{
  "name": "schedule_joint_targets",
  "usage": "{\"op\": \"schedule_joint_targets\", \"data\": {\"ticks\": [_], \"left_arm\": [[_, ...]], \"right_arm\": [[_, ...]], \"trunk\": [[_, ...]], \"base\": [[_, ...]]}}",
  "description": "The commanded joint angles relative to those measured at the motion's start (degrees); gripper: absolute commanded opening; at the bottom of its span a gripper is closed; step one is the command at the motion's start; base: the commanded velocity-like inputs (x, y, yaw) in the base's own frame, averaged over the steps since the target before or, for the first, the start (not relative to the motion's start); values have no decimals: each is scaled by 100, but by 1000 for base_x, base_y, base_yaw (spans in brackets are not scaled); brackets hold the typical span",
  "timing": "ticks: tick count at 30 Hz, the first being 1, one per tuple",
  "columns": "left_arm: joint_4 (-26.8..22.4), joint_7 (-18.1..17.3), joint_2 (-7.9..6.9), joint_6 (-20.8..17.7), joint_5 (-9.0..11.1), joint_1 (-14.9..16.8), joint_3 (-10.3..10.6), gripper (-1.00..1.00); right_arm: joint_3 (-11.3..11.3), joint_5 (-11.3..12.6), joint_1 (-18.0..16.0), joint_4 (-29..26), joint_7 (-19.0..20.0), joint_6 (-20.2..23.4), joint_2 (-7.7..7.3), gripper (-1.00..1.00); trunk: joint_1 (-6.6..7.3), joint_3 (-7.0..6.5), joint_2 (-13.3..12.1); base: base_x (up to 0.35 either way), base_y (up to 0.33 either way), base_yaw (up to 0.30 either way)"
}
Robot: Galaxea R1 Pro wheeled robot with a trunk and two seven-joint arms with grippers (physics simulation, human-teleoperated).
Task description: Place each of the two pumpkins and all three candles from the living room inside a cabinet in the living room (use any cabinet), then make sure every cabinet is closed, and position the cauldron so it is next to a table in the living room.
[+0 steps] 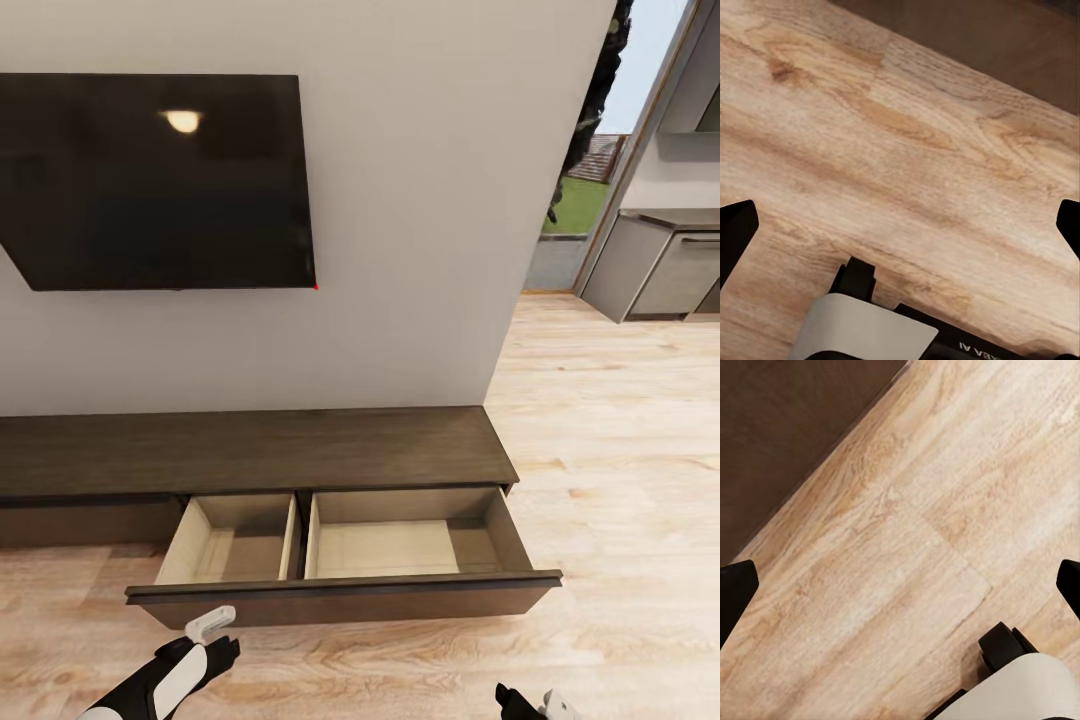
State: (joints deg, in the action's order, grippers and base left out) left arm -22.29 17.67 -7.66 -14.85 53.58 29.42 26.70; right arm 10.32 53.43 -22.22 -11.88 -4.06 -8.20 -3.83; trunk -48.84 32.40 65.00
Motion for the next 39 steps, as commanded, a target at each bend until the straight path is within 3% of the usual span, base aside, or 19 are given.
{"op": "schedule_joint_targets", "data": {"ticks": [1, 14, 26, 39], "left_arm": [[-22, 45, -7, -13, 47, 2, 45, 100], [-24, -4, -13, 11, 32, 1, 63, 100], [-47, -2, -16, 8, 39, 3, 61, 100], [-32, -8, -16, 9, 30, 1, 64, 100]], "right_arm": [[49, 44, -1, -7, -29, -15, -1, 100], [49, 44, -1, -7, -25, -24, 5, 100], [23, 50, -1, -7, -33, -24, 5, 100], [-19, 144, -1, -7, -77, 17, 12, 100]], "trunk": [[0, 5, 3], [0, 5, 3], [0, 5, 3], [0, -2, 3]], "base": [[0, 0, 0], [38, 0, 0], [-263, 0, 0], [-31, 0, -54]]}}
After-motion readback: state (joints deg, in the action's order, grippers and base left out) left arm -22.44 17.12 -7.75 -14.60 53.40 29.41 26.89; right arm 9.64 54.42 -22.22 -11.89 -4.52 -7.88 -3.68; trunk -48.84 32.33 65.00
